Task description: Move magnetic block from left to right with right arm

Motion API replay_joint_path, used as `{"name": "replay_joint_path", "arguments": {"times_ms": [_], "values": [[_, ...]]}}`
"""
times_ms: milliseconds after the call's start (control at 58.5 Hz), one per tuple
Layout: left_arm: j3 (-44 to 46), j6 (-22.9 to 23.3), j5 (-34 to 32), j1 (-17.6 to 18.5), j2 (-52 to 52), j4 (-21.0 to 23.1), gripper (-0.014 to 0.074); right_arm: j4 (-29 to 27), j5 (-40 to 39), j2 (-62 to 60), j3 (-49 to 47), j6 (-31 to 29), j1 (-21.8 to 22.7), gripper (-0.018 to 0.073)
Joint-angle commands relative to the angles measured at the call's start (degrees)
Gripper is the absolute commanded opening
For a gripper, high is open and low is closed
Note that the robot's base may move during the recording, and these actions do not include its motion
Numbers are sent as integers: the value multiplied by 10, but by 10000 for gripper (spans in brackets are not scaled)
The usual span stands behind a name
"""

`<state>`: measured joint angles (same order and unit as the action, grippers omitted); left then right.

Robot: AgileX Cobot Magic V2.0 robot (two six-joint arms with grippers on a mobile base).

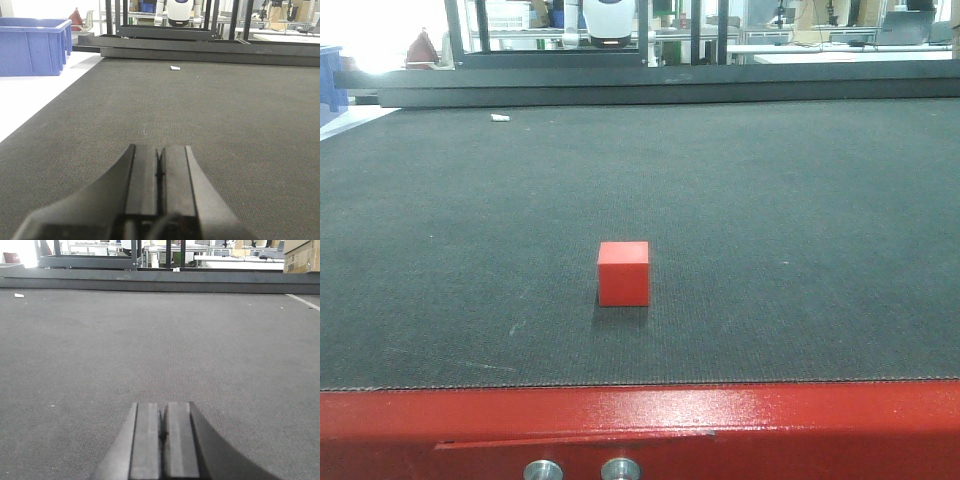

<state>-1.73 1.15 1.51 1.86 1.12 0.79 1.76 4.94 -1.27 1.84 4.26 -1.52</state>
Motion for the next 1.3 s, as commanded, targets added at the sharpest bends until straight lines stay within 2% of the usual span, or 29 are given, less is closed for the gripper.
{"name": "replay_joint_path", "arguments": {"times_ms": [0, 530, 735, 941, 1129, 1283], "values": [[-6, 1, -51, 3, 1, 5, -117, -2, -53, -5, -1, -3, 3, 57], [-6, 1, -51, 3, 1, 5, -117, -1, -53, -5, -1, -3, 3, 57], [-6, 1, -51, 3, 1, 5, -117, -25, -33, 0, -31, -3, 3, 57], [-6, 1, -51, 3, 1, 5, -117, -25, 79, 60, -124, -3, 3, 57], [-6, 1, -51, 3, 1, 5, -117, -24, 237, 169, -238, -13, 1, 57], [-6, 1, -51, 3, 1, 5, -117, -18, 290, 275, -286, -19, -8, 57]]}}
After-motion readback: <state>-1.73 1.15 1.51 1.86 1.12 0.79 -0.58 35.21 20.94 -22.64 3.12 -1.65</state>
